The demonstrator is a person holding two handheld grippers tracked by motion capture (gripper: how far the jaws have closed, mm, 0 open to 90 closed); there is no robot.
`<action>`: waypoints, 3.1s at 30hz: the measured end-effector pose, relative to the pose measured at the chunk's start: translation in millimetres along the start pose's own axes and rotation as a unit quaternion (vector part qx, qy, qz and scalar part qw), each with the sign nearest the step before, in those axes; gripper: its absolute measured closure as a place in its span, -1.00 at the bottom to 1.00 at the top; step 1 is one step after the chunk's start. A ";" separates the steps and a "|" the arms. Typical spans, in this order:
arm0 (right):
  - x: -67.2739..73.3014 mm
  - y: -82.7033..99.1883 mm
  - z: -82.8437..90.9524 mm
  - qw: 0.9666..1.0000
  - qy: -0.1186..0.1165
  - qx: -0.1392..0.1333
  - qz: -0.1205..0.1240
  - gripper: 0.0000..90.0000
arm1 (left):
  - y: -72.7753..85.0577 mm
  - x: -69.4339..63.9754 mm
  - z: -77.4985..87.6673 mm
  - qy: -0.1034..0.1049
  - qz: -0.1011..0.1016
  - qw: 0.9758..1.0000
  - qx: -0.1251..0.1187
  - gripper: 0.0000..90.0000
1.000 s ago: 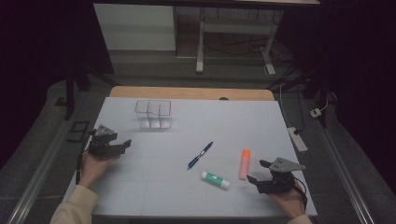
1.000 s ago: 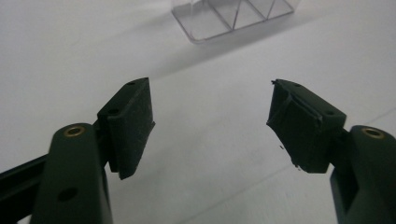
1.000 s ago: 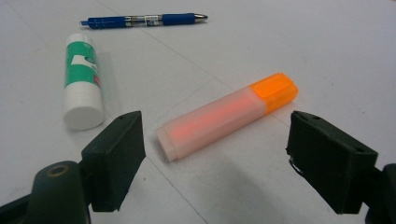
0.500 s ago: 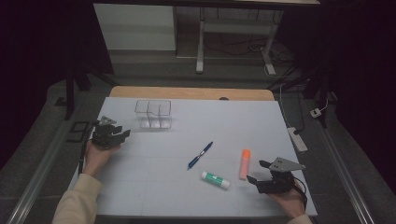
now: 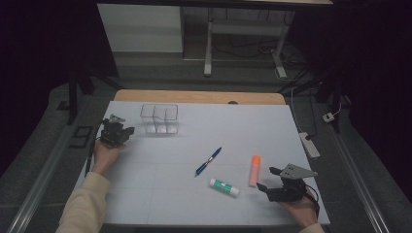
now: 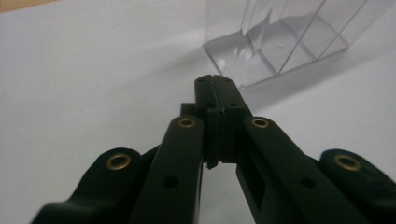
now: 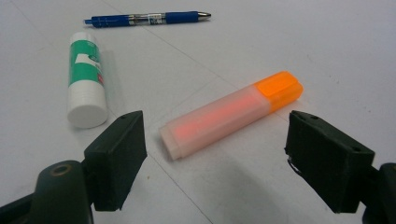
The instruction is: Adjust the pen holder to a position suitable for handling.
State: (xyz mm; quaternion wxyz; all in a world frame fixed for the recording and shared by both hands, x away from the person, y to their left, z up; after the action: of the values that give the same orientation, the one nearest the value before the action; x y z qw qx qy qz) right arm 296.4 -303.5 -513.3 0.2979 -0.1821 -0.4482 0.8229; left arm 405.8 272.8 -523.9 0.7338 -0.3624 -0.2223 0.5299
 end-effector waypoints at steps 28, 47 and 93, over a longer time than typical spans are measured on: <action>6.4 1.2 2.7 1.000 -0.010 -0.007 0.003 -0.57 | -24.4 5.6 -30.8 0.025 0.008 0.999 -0.027 0.98; 5.7 1.7 1.6 1.000 -0.010 -0.001 0.000 -0.56 | -26.8 1.1 -33.1 0.022 -0.004 0.999 -0.027 0.98; 7.3 2.6 -2.6 1.000 -0.005 0.007 0.002 -0.54 | -45.7 -53.8 -59.8 0.049 -0.051 0.997 -0.028 0.98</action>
State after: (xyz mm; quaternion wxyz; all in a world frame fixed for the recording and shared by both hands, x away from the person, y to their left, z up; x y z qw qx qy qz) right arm 291.4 -298.2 -517.2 0.2955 -0.1772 -0.4438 0.8273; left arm 458.1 196.5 -523.9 0.7593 -0.3968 -0.2188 0.4671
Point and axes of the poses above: each handheld gripper's, and its own axes: z roughly backward along the jaws, y roughly out of its underside, x roughly to its left, the point moved 1 cm from there along -z, roughly forward along the jaws, and after that the axes turned 3 degrees about -x, right-handed, at the moved point
